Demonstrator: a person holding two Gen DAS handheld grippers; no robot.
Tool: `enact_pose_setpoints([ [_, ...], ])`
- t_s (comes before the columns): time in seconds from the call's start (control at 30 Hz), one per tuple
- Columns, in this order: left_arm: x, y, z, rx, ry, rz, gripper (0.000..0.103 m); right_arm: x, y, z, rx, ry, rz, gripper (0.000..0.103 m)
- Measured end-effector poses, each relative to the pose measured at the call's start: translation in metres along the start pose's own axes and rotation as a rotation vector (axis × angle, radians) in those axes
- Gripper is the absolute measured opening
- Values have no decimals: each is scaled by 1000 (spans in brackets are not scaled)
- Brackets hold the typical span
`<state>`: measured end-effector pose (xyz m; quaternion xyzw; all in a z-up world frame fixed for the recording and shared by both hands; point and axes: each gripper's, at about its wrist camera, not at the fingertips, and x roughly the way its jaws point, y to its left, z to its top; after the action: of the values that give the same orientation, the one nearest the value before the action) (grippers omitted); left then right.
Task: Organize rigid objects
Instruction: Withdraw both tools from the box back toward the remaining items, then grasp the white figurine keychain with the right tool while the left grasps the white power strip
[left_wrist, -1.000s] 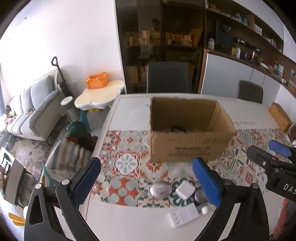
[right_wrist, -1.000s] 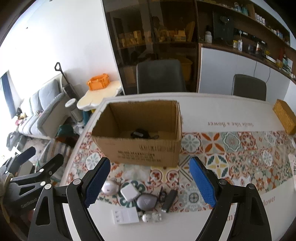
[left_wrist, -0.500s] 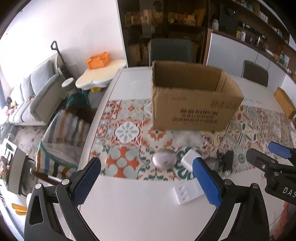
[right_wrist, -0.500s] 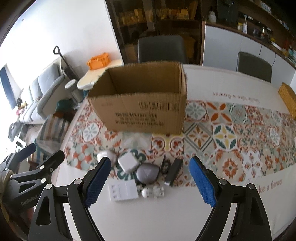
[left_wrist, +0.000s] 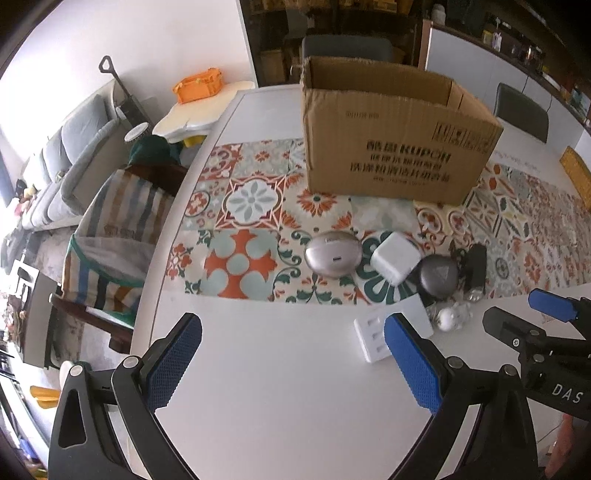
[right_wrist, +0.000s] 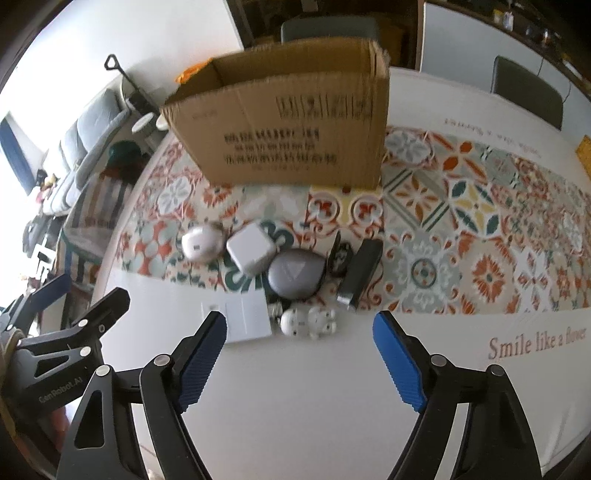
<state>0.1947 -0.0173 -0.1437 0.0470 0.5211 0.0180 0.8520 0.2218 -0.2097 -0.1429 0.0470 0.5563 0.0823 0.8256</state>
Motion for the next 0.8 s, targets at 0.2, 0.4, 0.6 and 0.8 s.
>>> enact_pose_setpoints([
  [0.2,13,-3,-12,-7,40,4,101,20,-3,-9,-9,52,14,79],
  [0.4,26,-6,-20,-13,68,7,101,42,-7,-12,-14,87,29,76],
  [0.6,37,-9,-24,-13,84,25,101,61,-9,-14,-17,111,47,73],
  [0.8,46,-10,-24,-23,99,26,101,76,-15,-12,-2,119,66,67],
])
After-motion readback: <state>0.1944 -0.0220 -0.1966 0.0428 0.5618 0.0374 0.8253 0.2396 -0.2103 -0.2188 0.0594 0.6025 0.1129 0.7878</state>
